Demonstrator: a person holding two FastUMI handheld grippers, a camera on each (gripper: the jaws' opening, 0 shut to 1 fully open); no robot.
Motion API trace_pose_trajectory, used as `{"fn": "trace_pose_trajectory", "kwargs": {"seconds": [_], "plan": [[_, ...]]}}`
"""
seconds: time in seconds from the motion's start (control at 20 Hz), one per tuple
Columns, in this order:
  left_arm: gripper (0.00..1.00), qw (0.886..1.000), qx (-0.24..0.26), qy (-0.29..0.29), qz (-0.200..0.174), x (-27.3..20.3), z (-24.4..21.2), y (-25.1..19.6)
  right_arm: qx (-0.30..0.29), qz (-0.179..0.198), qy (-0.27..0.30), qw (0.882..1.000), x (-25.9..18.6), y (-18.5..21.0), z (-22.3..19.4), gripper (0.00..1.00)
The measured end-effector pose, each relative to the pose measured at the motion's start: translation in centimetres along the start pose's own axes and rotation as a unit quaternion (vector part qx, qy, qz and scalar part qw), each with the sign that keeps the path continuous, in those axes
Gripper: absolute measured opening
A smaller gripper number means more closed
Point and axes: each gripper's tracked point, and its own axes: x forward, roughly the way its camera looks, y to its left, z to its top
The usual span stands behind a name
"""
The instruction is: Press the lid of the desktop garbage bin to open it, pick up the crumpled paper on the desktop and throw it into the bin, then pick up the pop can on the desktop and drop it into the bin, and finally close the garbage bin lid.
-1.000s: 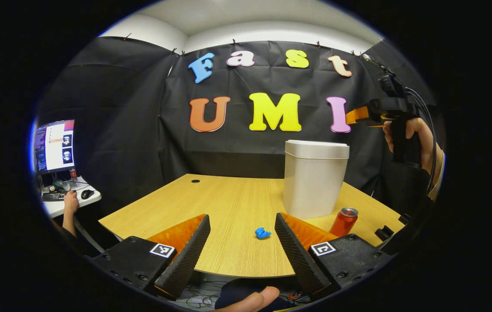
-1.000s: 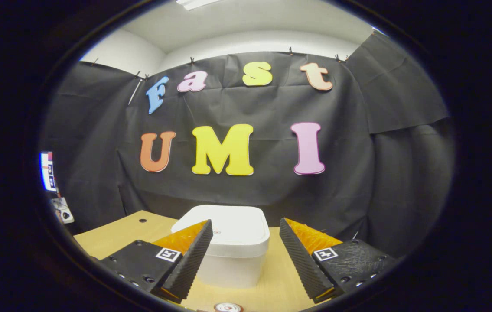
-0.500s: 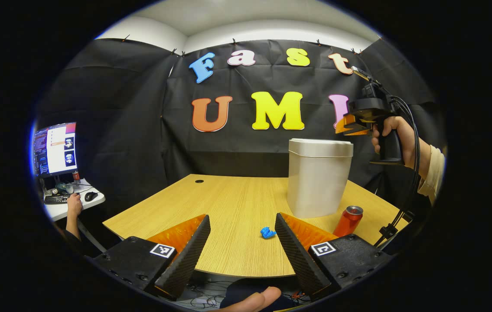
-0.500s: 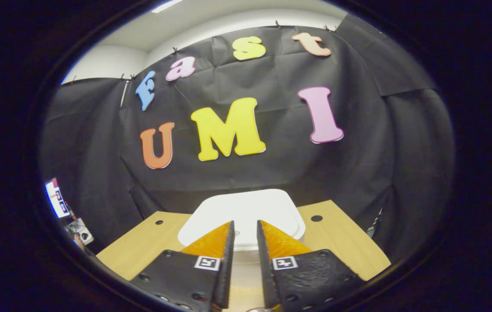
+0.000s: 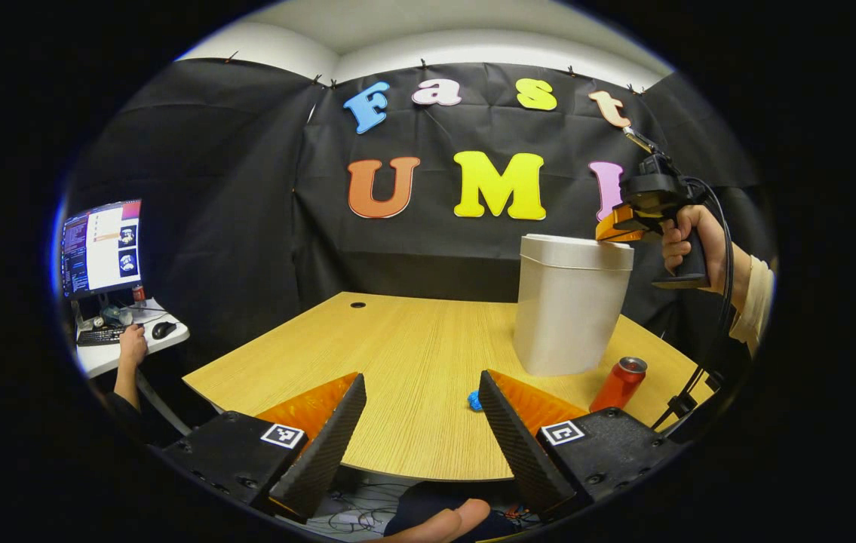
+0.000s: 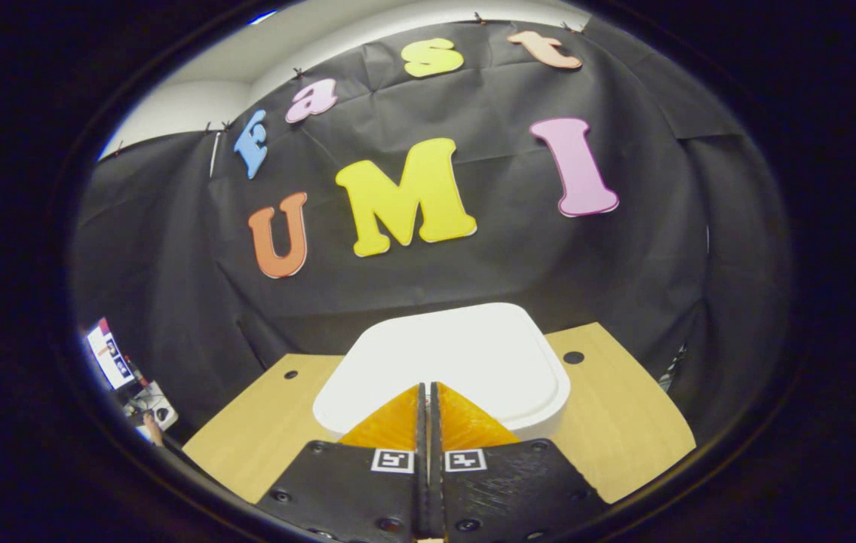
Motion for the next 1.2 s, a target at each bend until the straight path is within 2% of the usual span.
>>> {"fn": "trace_pose_trajectory", "kwargs": {"seconds": [0.05,0.2,0.25,0.4,0.55,0.65,0.85,1.0,1.1,1.15,1.2], "plan": [[0.98,1.0,-0.002,0.001,-0.001,0.0,0.0,0.0,-0.012,0.003,0.003,1.0,0.2,0.1,0.1,0.01],[0.98,1.0,-0.006,0.004,-0.004,0.1,-0.1,0.0,0.002,0.003,0.021,1.0,0.5,-0.3,-0.3,0.01],[0.98,1.0,-0.007,0.005,-0.004,0.1,-0.2,0.0,-0.013,-0.004,0.02,1.0,0.3,-0.5,-0.3,0.01],[0.98,1.0,-0.005,0.008,0.002,0.3,-0.3,0.3,-0.088,-0.036,-0.022,0.995,-0.9,0.2,0.7,0.01],[0.98,1.0,-0.008,0.007,0.0,0.4,-0.3,0.2,-0.168,-0.077,-0.09,0.979,-3.6,0.7,1.9,0.0],[0.98,1.0,-0.007,0.01,0.003,0.4,-0.5,0.3,-0.161,-0.068,-0.12,0.977,-6.0,1.6,1.5,0.0],[0.98,1.0,-0.007,0.014,0.004,0.6,-0.6,0.2,-0.125,-0.033,-0.132,0.983,-9.9,3.6,-0.3,0.01],[0.98,1.0,0.001,0.014,0.007,0.6,-0.7,0.0,-0.122,-0.04,-0.155,0.98,-13.3,3.2,-1.8,0.0],[0.98,1.0,0.003,0.013,0.007,0.6,-0.6,-0.2,-0.132,-0.021,-0.167,0.977,-15.6,4.1,-2.9,0.0],[0.98,1.0,0.001,0.013,0.006,0.7,-0.8,-0.2,-0.139,-0.011,-0.178,0.974,-16.9,4.6,-3.4,0.16],[0.98,1.0,0.0,0.015,0.006,0.8,-1.0,-0.3,-0.142,-0.007,-0.187,0.972,-17.9,4.4,-3.9,0.25]]}}
